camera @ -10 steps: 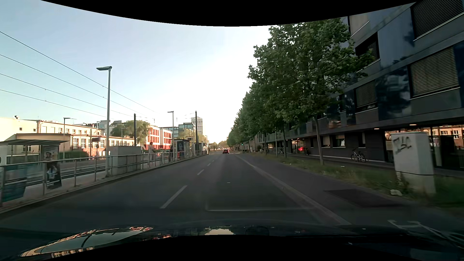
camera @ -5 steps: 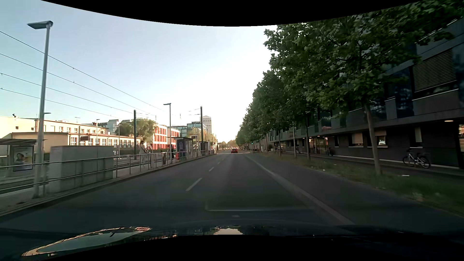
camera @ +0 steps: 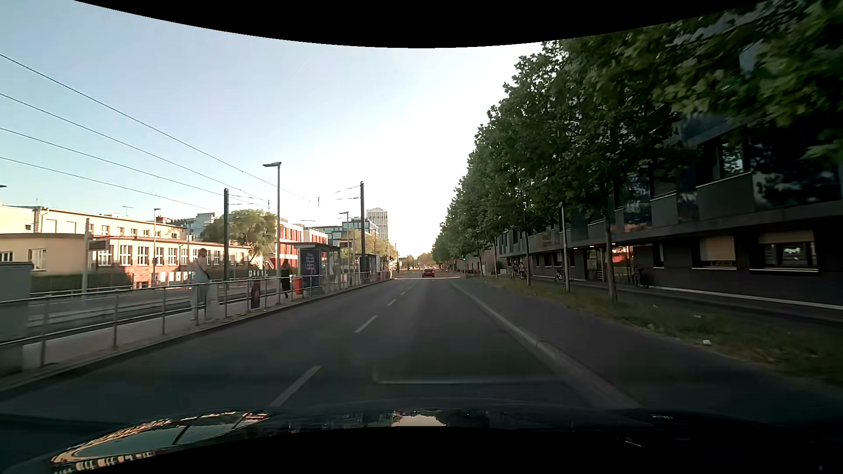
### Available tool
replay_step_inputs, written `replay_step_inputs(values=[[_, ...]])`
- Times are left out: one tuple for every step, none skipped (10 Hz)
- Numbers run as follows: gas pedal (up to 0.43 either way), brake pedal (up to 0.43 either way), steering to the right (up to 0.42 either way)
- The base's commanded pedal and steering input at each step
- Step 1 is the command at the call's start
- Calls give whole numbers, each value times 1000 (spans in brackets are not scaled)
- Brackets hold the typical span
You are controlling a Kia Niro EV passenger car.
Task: Follow the waypoints while adhering to traffic rules and regulations
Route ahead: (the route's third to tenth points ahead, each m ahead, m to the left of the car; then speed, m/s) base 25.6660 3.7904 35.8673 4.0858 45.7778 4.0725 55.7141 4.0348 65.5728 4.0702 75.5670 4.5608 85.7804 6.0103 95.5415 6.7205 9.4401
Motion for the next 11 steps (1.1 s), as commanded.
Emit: replay_step_inputs(values=[[268,0,-5],[268,0,-5],[268,0,-5],[268,0,-5],[268,0,-5],[268,0,-5],[268,0,-4],[268,0,-4],[268,0,-2],[268,0,-1],[268,0,-2]])
